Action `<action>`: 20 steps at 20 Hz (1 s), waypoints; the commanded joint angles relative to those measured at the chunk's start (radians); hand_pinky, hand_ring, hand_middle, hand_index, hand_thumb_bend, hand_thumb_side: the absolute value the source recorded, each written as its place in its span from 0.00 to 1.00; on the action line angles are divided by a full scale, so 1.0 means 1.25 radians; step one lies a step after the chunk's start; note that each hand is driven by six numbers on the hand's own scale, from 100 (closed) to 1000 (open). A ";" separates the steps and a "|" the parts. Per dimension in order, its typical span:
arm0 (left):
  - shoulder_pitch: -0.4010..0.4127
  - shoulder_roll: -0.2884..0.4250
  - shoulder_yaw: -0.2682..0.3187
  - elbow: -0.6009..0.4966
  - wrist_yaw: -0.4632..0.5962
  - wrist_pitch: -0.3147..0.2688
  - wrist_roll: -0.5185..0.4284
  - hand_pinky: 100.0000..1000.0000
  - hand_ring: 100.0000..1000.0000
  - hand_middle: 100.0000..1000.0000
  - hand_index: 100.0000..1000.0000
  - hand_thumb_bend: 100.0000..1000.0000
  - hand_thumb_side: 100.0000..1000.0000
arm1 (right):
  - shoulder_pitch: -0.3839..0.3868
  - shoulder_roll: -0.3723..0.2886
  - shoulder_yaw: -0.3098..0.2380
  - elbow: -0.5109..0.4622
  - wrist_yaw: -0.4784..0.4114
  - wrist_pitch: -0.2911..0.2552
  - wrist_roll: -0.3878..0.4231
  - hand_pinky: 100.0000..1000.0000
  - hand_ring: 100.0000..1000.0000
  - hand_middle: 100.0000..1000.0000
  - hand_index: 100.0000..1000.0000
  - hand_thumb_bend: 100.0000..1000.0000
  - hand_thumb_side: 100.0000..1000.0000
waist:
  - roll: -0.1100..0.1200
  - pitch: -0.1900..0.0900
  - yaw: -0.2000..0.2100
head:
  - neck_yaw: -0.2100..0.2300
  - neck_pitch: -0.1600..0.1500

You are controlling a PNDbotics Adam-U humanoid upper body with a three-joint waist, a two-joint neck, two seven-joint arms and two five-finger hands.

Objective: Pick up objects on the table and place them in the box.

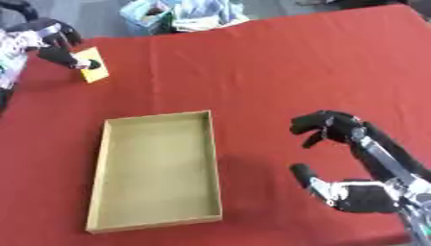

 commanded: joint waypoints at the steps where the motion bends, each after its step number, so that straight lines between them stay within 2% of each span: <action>1: -0.008 0.012 0.008 -0.001 -0.012 0.010 0.011 0.70 0.66 0.63 0.74 0.50 0.40 | -0.012 -0.011 -0.003 -0.012 -0.007 -0.002 0.003 0.58 0.74 0.68 0.82 0.20 0.30 | -0.005 -0.012 -0.001 | 0.005 -0.009; 7: 0.005 0.010 0.006 0.012 -0.026 0.012 0.001 0.67 0.58 0.55 0.67 0.40 0.35 | -0.012 -0.010 -0.004 -0.011 -0.007 -0.002 0.004 0.58 0.74 0.68 0.82 0.20 0.30 | -0.007 -0.012 -0.001 | 0.007 -0.007; 12: 0.013 0.007 0.007 0.003 -0.014 0.000 0.006 0.60 0.47 0.39 0.48 0.17 0.19 | -0.010 -0.008 -0.004 -0.010 -0.007 -0.003 0.004 0.58 0.74 0.68 0.82 0.20 0.30 | -0.010 -0.017 0.005 | 0.005 -0.003; 16: 0.014 0.012 -0.009 -0.041 0.025 -0.036 -0.004 0.59 0.46 0.37 0.46 0.14 0.18 | -0.002 -0.007 -0.006 -0.008 -0.007 -0.002 0.004 0.58 0.74 0.68 0.82 0.20 0.30 | -0.016 -0.029 0.022 | -0.001 0.008; 20: 0.016 0.029 -0.054 -0.124 0.084 -0.101 -0.054 0.60 0.46 0.37 0.46 0.16 0.19 | 0.010 -0.007 -0.008 -0.003 -0.004 -0.002 0.001 0.58 0.74 0.68 0.82 0.19 0.30 | -0.019 -0.048 0.051 | -0.012 0.022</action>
